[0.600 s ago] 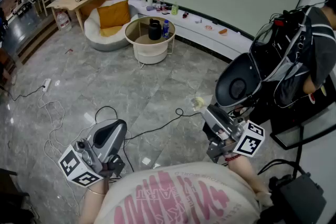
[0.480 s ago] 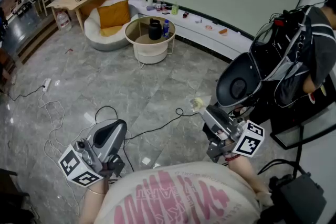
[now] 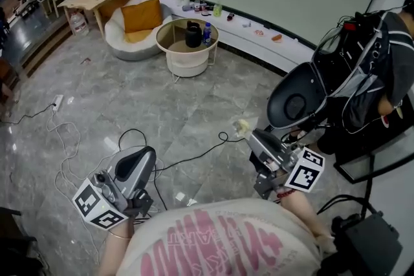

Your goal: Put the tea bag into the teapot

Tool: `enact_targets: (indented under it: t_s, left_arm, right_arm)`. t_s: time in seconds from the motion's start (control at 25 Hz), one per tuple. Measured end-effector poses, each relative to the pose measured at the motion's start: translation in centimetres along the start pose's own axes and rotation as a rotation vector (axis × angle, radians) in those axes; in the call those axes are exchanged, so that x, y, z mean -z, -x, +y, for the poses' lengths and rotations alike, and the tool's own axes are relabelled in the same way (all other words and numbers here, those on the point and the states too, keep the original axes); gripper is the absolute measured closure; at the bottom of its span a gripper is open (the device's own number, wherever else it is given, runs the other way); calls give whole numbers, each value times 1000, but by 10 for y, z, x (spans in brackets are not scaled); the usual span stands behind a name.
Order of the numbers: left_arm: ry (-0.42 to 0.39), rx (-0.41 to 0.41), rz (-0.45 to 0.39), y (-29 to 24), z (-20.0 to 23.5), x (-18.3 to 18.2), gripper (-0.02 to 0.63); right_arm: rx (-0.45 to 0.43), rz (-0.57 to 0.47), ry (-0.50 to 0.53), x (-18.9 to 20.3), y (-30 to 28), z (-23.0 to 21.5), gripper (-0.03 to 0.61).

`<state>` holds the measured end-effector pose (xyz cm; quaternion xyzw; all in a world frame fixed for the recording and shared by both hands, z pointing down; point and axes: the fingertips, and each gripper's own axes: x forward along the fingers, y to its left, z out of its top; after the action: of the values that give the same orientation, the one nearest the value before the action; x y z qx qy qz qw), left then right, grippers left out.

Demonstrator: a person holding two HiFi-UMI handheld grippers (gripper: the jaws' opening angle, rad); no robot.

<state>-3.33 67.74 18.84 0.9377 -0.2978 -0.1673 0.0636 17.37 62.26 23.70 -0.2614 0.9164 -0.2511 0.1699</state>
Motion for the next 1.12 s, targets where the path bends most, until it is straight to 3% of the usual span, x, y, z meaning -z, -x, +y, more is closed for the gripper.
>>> enact_targets:
  t_s: [0.44, 0.64, 0.88, 1.12]
  left_arm:
    - [-66, -144, 192, 36, 45, 8, 598]
    - [-60, -154, 196, 39, 57, 17, 598]
    - [-50, -106, 239, 39, 62, 27, 597]
    - [-86, -153, 265, 22, 94, 32, 597]
  right_arm:
    - [6, 40, -4, 26, -48, 13, 568]
    - [29, 84, 12, 40, -55, 3, 568]
    - [25, 83, 16, 43, -70, -1, 568]
    - [6, 138, 107, 39, -90, -21, 568]
